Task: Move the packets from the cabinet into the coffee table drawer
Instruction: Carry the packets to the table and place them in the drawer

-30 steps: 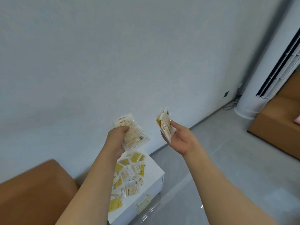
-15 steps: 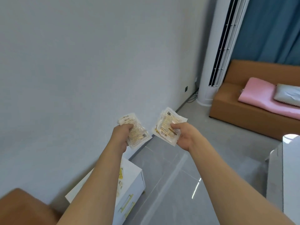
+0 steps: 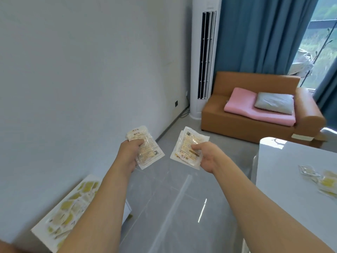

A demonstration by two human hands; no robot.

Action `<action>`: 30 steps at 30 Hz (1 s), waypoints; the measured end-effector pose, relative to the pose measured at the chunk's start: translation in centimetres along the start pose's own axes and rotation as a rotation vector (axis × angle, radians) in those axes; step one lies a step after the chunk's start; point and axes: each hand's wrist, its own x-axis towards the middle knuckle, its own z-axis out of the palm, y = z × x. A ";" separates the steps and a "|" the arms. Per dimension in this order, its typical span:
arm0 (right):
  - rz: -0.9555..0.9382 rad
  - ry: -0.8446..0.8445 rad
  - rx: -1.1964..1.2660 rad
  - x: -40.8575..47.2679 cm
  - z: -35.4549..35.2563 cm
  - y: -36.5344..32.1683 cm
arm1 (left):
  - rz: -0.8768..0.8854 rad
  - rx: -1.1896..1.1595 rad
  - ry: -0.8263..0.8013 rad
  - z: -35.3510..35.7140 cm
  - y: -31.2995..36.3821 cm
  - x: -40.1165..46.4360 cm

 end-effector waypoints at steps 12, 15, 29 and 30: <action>-0.072 0.075 0.002 -6.1 -16.1 -3.9 | -0.002 0.025 -0.104 15.8 -3.7 -8.7; -0.110 0.080 0.013 -8.2 -22.2 -5.3 | 0.014 0.028 -0.115 20.3 -4.8 -11.8; -0.061 0.124 -0.016 -13.9 -44.4 -8.3 | -0.014 0.090 -0.124 38.9 -11.4 -23.4; -0.066 0.126 -0.026 -14.5 -45.8 -8.6 | -0.014 0.087 -0.119 40.2 -11.8 -24.4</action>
